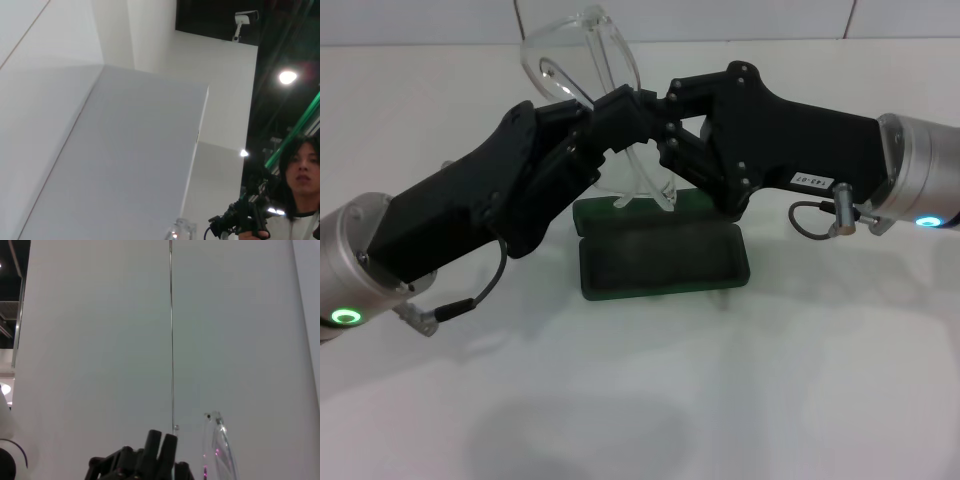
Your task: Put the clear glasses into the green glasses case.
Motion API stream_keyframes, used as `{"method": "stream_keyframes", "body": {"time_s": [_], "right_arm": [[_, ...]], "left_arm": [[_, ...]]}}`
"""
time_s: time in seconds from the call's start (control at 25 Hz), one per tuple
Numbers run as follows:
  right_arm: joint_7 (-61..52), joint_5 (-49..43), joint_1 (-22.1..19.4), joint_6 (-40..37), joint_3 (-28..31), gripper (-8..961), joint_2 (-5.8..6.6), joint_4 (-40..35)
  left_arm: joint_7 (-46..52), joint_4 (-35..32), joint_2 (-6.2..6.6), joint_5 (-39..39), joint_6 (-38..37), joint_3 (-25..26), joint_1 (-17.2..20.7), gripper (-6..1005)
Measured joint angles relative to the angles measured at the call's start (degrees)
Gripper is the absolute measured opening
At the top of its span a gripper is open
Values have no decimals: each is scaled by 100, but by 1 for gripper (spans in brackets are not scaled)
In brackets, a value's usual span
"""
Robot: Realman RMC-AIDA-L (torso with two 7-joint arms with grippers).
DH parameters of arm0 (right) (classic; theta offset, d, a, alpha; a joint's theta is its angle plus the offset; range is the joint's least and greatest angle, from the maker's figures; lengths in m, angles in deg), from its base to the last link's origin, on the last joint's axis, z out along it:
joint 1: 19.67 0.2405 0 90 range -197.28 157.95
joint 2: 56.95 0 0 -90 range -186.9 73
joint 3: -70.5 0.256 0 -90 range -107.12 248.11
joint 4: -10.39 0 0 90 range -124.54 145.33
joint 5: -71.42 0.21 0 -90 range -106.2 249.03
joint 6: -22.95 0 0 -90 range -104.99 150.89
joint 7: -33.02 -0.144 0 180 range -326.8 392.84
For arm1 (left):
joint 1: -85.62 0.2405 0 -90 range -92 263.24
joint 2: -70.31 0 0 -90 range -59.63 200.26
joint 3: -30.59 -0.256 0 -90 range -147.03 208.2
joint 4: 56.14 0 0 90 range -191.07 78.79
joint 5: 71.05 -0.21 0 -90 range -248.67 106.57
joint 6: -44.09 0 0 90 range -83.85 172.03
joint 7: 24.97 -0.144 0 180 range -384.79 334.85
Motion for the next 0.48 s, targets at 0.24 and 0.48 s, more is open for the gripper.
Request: {"method": "stream_keyframes", "body": {"time_s": [0.24, 0.48], "right_arm": [[85, -4, 0, 6, -14, 64, 9, -16], [190, 38, -16, 16, 91, 64, 14, -16]], "left_arm": [[0, 2, 0, 11, 91, 1, -32, 54], [0, 2, 0, 13, 142, 1, -43, 54]]}}
